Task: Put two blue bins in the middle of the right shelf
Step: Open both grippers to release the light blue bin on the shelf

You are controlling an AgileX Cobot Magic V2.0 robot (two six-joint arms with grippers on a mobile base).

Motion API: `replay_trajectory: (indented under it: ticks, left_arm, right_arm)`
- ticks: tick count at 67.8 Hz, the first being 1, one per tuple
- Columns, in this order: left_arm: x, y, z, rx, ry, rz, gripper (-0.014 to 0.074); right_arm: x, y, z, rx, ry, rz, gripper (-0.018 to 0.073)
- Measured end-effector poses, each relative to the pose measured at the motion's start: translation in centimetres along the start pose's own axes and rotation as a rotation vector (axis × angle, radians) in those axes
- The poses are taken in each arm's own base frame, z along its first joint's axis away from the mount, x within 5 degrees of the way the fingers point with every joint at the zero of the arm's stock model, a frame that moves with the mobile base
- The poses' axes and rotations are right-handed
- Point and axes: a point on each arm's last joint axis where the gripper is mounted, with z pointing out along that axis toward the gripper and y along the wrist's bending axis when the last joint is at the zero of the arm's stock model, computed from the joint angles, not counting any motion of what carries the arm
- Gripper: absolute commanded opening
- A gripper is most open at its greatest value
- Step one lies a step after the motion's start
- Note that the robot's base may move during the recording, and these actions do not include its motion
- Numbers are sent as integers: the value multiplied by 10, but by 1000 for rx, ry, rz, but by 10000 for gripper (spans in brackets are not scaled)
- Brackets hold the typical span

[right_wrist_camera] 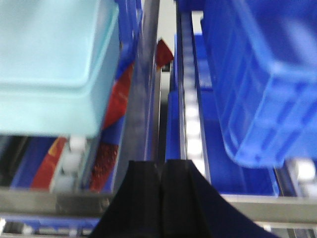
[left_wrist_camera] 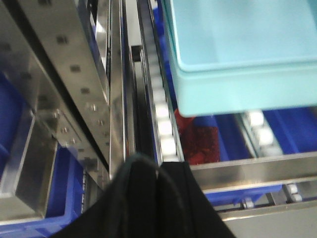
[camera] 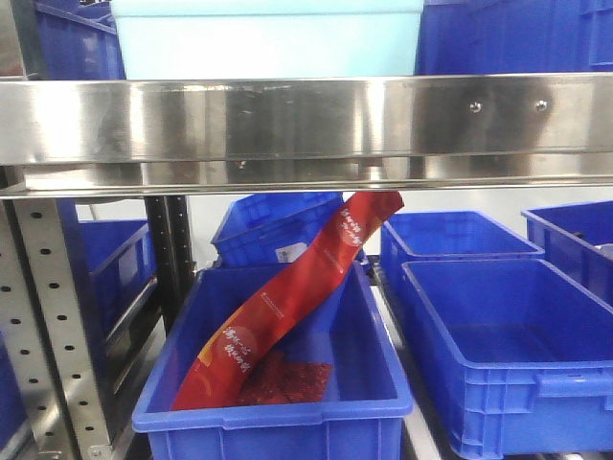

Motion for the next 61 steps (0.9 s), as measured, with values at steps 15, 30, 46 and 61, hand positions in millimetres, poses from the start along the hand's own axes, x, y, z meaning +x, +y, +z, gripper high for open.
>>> replay_trajectory:
  ticks: [15,30,46,61]
  left_arm:
    - [83,4,4,55,-92,6,-111]
    - [166,11,-9,115,-249,10,-111]
    - [217,19,-36,160,-481,-6,-111]
    - [228,24,-54,170,-592,-20,-111]
  right_arm:
    - [84,-8,-11,-18,-59,-15,-162]
    - [151,-15,-41,-38,-244,-42,-162]
    - [199,-21,-81,-61,-468,-40,-162]
    - [212,-24,-113,-73,-642,-33,-162]
